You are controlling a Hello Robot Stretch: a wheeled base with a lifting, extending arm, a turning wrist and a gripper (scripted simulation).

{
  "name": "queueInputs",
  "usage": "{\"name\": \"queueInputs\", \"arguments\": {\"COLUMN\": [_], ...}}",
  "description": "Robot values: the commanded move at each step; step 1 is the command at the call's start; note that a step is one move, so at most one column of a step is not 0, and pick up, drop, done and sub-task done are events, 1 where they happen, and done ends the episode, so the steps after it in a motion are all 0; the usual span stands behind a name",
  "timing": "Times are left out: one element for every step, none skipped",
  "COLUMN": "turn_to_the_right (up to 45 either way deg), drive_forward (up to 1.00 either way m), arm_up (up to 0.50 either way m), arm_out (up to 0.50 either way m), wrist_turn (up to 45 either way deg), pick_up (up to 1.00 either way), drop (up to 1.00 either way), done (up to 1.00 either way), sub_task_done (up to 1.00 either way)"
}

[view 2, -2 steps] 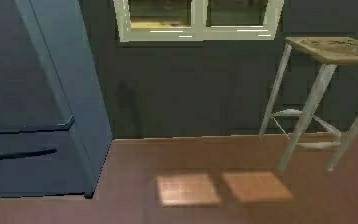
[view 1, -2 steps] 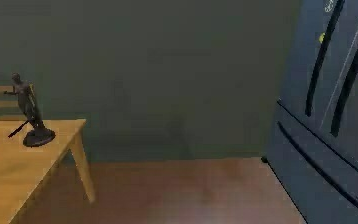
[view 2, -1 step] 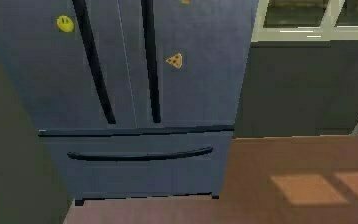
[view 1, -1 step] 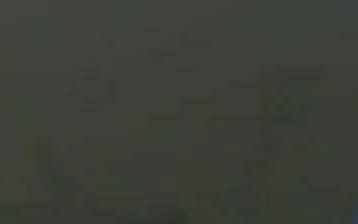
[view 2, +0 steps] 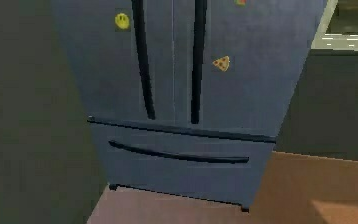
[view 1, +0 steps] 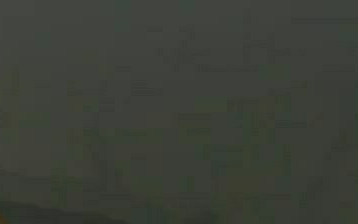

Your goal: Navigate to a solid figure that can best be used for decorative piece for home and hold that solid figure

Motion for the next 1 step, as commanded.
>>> {"name": "queueInputs", "arguments": {"turn_to_the_right": [0.0], "drive_forward": [0.15], "arm_up": [0.00], "arm_out": [0.00], "wrist_turn": [0.0], "pick_up": [0.00], "drop": [0.00], "done": [0.00], "sub_task_done": [0.00]}}
